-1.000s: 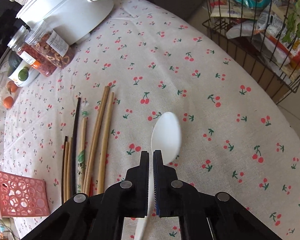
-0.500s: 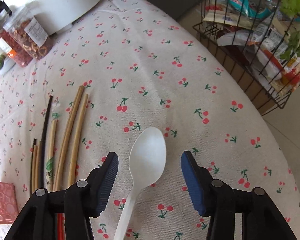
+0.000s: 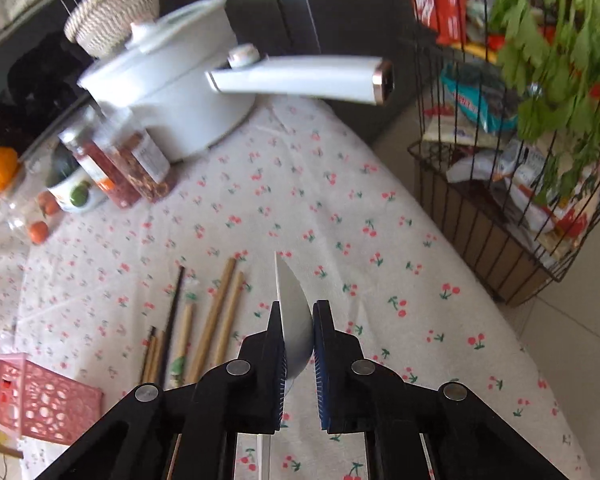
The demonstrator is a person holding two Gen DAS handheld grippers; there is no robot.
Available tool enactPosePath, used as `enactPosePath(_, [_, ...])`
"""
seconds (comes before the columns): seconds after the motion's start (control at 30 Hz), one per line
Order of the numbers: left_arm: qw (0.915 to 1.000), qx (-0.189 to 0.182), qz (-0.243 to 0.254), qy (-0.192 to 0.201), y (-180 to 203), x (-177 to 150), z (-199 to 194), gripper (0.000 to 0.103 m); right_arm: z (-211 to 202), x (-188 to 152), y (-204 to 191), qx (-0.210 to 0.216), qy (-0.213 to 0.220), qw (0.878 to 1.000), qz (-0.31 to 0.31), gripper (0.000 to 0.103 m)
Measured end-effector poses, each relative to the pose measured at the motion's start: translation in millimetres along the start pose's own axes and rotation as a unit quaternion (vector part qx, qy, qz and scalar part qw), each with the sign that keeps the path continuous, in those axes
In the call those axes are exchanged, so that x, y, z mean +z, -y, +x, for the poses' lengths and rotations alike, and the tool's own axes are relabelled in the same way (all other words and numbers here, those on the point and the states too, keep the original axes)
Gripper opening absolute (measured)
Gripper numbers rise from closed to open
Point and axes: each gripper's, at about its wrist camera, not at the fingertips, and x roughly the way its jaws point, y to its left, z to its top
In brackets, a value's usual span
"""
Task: Organize utensils
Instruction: 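Carry both items to the pink basket while the left tool drops its chopstick inside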
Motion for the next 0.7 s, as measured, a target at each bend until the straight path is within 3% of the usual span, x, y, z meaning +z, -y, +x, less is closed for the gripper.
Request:
enactPosePath(0.17, [0.9971, 0.058, 0.034, 0.034, -7.0, -1.2, 14.8, 0.006, -39.2, -3.1, -14.9, 0.022, 0.056, 0.998, -0.019, 0.01])
enactPosePath(0.4, [0.9965, 0.061, 0.007, -0.056, -39.0, -16.5, 74.2, 0.006, -52.0, -10.6, -36.7, 0.041, 0.084, 0.995, -0.041, 0.01])
enactPosePath(0.63, [0.9951, 0.052, -0.003, -0.084, -57.5, -23.3, 105.8, 0.007, -61.1, -19.3, -69.5, 0.076, 0.114, 0.989, -0.051, 0.01])
enactPosePath(0.67, [0.9948, 0.05, -0.01, -0.089, -59.1, -23.6, 107.4, 0.01, -62.3, -20.9, -74.9, 0.084, 0.119, 0.988, -0.05, 0.01])
enactPosePath(0.7, [0.9943, 0.048, -0.017, -0.094, -60.1, -24.0, 108.0, 0.018, -63.3, -21.8, -80.7, 0.091, 0.123, 0.987, -0.048, 0.01])
